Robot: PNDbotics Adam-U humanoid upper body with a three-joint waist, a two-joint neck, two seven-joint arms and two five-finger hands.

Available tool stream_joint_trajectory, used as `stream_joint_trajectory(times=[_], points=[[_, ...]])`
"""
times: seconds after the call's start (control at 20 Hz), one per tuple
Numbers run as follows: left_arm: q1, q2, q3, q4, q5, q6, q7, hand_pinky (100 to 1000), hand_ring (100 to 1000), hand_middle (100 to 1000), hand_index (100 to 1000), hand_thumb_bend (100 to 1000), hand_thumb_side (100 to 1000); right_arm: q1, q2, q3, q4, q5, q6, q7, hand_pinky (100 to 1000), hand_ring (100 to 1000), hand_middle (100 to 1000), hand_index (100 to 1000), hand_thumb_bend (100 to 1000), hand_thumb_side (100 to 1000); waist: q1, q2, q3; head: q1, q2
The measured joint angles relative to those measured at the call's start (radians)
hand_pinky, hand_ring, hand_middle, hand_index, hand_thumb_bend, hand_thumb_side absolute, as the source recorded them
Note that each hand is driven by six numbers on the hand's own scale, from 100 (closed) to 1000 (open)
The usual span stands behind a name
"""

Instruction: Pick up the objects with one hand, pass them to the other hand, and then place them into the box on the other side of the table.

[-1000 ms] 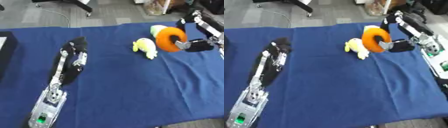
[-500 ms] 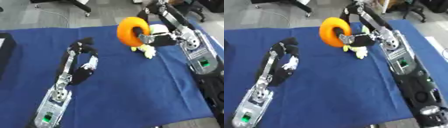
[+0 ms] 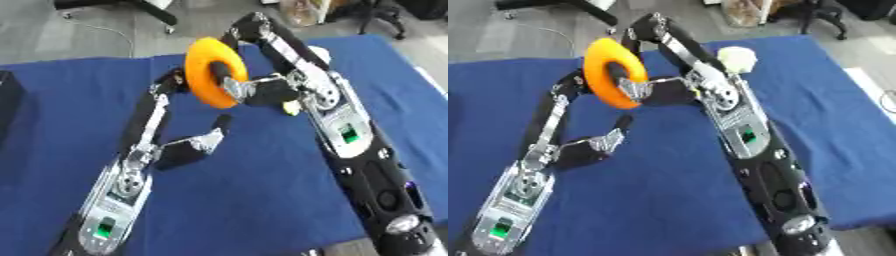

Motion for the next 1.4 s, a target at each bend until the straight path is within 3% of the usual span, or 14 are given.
stream_joint_trajectory(times=[0.4, 0.7, 1.0, 1.15, 1.4], points=[[0.004, -0.015, -0.001, 0.026, -0.071, 0.035, 0.136, 766, 741, 757, 908, 373, 391, 0.008, 0.013, -0.001, 0.004, -0.011, 0.008, 0.012, 674, 443, 269, 322, 100, 291, 0.0, 0.0, 0.0, -0.007, 0.0], [0.012, -0.021, -0.001, 0.047, -0.044, 0.072, 0.242, 761, 738, 755, 906, 362, 432, 0.014, 0.013, -0.002, 0.004, -0.013, 0.01, 0.013, 673, 442, 268, 322, 100, 302, 0.0, 0.0, -0.001, -0.008, 0.0], [0.016, -0.021, -0.007, 0.066, -0.012, 0.052, 0.302, 758, 736, 755, 903, 356, 409, 0.019, 0.013, -0.004, 0.011, -0.014, 0.015, 0.013, 672, 439, 266, 321, 100, 355, 0.0, 0.0, -0.002, -0.015, 0.0], [0.016, -0.021, -0.011, 0.068, -0.008, 0.033, 0.31, 748, 724, 744, 874, 324, 381, 0.019, 0.014, -0.004, 0.019, -0.017, 0.017, 0.016, 671, 438, 264, 321, 100, 384, 0.0, 0.0, -0.002, -0.017, 0.0], [0.016, -0.021, -0.02, 0.068, 0.008, -0.007, 0.32, 718, 667, 676, 803, 185, 284, 0.019, 0.018, -0.002, 0.032, -0.026, 0.023, 0.023, 669, 436, 262, 320, 100, 414, 0.0, 0.0, -0.001, -0.02, 0.0]])
